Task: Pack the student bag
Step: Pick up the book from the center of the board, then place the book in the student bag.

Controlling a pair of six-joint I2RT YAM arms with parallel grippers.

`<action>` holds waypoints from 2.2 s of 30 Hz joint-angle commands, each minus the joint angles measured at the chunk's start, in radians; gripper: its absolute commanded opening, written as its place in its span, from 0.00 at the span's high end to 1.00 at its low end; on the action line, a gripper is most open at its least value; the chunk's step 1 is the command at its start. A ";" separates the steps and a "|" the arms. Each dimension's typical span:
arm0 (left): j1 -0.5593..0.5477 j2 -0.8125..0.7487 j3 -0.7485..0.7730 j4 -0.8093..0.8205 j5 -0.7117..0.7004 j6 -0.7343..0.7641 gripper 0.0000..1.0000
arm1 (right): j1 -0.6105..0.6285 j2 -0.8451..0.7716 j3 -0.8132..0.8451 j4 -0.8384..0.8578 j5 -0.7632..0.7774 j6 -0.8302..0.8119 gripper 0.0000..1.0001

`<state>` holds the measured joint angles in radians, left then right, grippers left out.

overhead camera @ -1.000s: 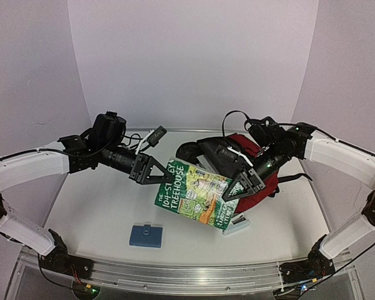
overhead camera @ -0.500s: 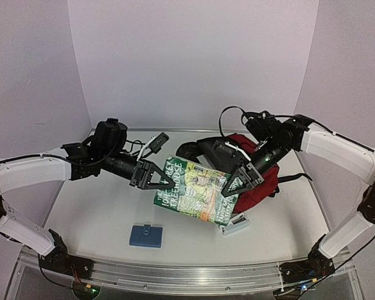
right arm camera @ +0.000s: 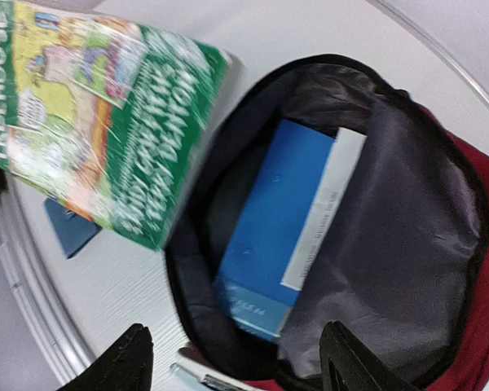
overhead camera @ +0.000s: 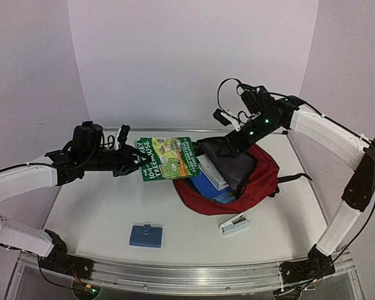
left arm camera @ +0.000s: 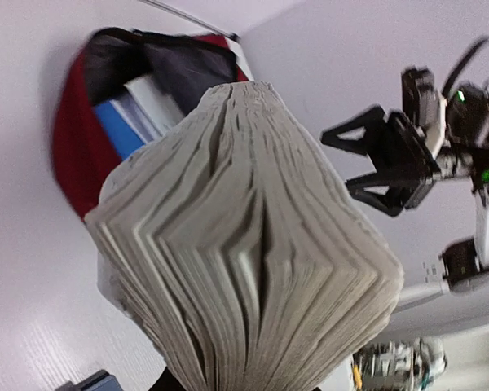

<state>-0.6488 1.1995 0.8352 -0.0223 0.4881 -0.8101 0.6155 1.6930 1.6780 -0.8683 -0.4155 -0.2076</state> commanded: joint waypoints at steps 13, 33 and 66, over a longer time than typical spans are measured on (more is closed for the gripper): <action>0.020 -0.258 -0.119 -0.005 -0.335 -0.255 1.00 | 0.092 0.349 0.160 0.085 0.564 -0.002 0.37; 0.020 -0.203 -0.174 0.156 -0.243 -0.244 1.00 | 0.093 0.328 0.183 0.094 0.627 -0.014 1.00; -0.028 0.693 0.180 0.852 0.035 -0.536 1.00 | 0.081 0.197 0.268 0.097 0.310 0.053 1.00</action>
<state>-0.6495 1.8281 0.9109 0.7172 0.5836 -1.2838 0.6786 1.9667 1.9389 -0.8165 -0.0271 -0.1699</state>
